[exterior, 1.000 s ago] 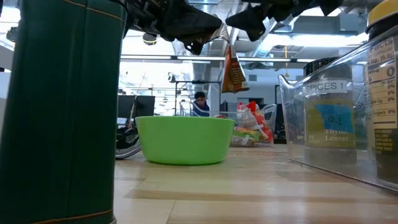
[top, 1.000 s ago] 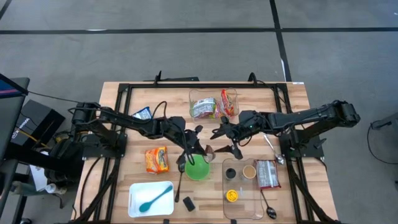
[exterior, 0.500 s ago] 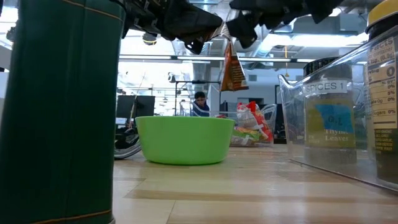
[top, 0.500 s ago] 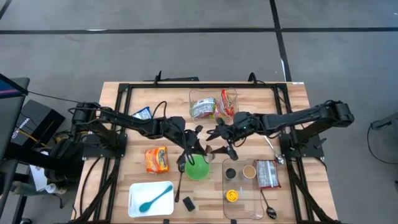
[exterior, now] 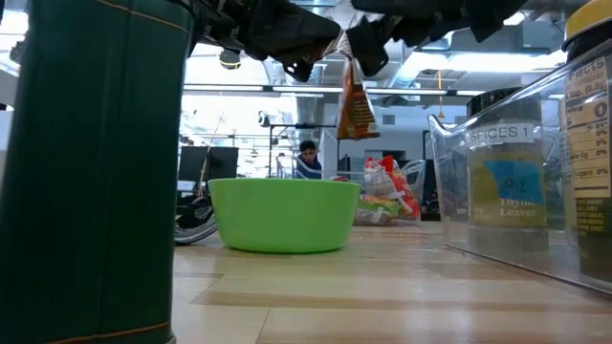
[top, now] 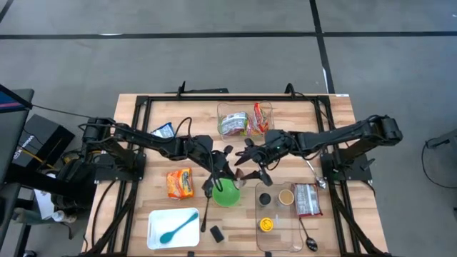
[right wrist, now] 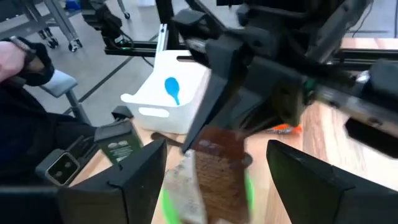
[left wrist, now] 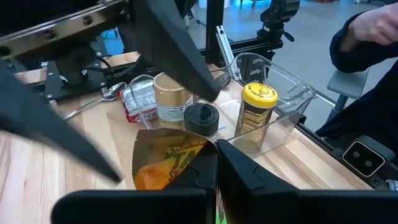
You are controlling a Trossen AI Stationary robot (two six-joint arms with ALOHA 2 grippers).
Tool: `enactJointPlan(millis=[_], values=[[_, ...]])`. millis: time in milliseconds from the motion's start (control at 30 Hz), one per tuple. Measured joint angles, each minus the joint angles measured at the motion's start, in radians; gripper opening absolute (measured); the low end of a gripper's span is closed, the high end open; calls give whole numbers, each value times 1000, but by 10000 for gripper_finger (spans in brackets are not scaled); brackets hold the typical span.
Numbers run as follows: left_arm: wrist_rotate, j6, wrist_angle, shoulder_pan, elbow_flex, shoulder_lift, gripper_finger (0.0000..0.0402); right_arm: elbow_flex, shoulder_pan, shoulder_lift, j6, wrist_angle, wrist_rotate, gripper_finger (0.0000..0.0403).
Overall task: Pick & Place Food Item
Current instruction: Put the orange seasoning into the bottom transparent bin
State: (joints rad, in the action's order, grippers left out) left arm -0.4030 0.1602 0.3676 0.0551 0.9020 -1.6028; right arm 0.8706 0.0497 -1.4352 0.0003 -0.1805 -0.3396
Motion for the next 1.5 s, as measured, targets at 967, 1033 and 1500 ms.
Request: enactJointPlan(millis=[967, 1033, 1500], values=[[-1, -40, -46, -2, 0, 0, 0, 73, 36, -71, 8, 114, -36, 209], [1, -59, -46, -3, 0, 0, 0, 73, 36, -71, 8, 114, -37, 195], [2, -98, -75, -3, 0, 1, 0, 73, 36, -71, 43, 114, -33, 138]])
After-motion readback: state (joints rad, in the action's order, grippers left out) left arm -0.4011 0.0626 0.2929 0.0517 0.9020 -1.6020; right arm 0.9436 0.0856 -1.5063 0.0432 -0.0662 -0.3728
